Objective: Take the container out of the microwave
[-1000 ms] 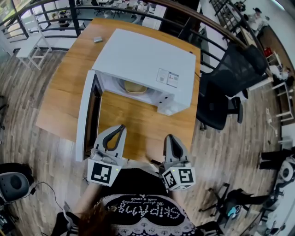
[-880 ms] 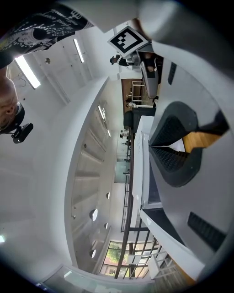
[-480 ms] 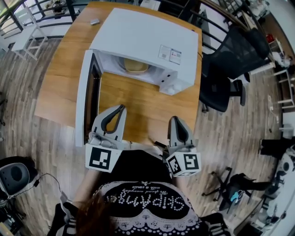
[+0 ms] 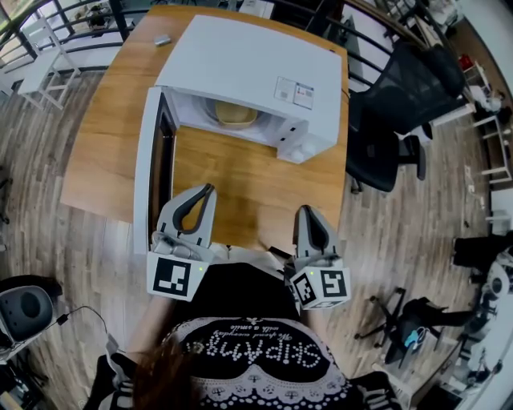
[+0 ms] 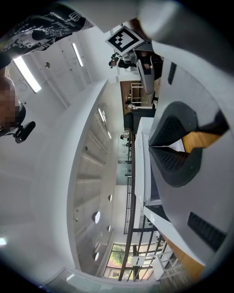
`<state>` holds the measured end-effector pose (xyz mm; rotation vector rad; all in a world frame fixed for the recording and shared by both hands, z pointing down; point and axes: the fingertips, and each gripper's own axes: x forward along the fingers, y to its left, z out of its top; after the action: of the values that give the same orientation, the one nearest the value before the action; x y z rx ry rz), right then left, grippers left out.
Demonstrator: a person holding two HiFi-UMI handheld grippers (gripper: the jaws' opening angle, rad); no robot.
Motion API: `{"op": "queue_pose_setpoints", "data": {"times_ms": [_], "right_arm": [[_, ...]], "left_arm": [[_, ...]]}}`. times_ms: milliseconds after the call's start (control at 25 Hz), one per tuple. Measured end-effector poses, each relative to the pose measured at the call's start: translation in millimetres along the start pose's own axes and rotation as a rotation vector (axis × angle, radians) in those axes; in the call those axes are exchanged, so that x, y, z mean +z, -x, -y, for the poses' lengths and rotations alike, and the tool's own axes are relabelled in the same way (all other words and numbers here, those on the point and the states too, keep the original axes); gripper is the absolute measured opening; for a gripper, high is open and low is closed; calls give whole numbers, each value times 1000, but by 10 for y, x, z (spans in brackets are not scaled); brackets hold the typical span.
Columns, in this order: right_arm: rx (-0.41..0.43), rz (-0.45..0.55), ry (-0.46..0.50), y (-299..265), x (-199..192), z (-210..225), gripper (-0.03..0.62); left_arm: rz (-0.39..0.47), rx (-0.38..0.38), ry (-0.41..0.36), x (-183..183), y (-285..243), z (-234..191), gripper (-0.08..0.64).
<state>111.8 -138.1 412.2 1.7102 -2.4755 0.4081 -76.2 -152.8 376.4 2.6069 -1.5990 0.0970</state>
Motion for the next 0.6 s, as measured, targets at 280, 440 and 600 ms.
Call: {"op": "queue_pose_setpoints", "data": {"times_ms": [280, 440, 600], "right_arm": [[-1, 3, -5, 18, -41, -52, 37], [-12, -4, -9, 32, -77, -21, 37], [-19, 7, -16, 20, -60, -5, 37]], "left_arm": [[4, 8, -11, -21, 36, -38, 37], [17, 10, 5, 17, 35, -39, 37], [7, -7, -9, 34, -28, -20, 38]]}}
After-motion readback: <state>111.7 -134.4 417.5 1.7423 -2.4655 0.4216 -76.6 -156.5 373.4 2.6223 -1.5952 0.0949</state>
